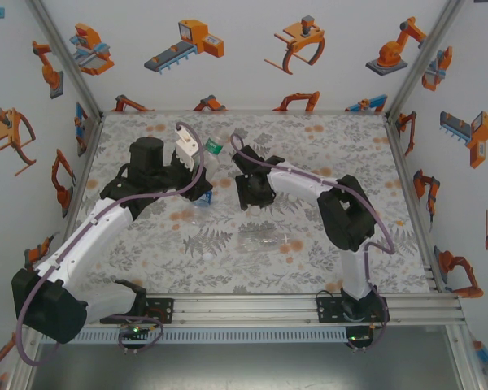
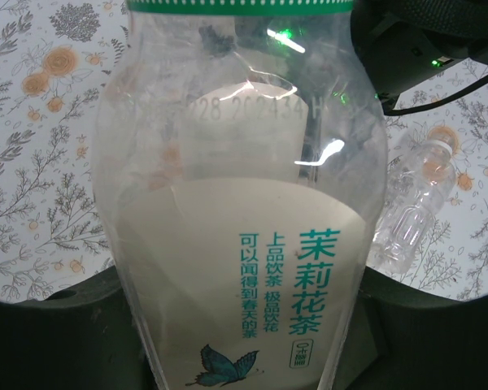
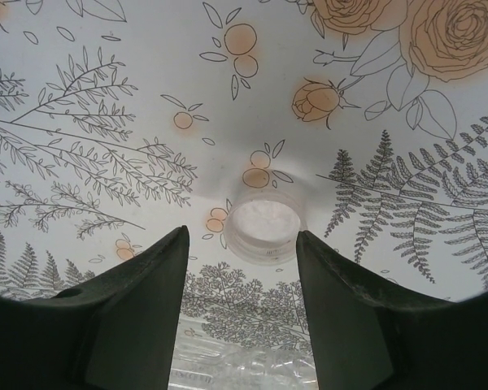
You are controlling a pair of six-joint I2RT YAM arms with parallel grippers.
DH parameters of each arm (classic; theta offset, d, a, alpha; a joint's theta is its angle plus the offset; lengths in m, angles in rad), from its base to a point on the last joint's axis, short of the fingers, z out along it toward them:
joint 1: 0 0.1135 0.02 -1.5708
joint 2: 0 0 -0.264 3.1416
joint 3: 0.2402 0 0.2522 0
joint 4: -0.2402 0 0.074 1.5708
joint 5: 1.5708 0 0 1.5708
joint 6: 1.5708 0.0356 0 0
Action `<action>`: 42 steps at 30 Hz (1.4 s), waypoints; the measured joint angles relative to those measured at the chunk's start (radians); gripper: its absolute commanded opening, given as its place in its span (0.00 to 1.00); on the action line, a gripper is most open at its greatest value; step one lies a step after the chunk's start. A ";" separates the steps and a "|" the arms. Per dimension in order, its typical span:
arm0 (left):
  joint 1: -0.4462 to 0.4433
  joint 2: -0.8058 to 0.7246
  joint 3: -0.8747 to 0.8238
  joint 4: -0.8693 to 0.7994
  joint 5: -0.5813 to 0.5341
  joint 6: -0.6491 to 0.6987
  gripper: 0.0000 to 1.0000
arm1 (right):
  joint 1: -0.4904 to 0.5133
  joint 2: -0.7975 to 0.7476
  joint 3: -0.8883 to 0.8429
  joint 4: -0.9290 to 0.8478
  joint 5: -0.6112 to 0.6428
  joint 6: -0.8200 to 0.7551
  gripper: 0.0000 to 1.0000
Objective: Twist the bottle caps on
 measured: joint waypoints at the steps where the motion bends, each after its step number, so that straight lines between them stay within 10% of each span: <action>1: 0.000 0.000 0.000 0.000 0.000 0.000 0.00 | 0.000 -0.003 0.001 -0.003 0.000 0.000 0.53; 42: 0.000 0.005 0.000 0.000 0.000 0.000 0.00 | 0.000 0.018 -0.005 -0.006 0.007 0.000 0.54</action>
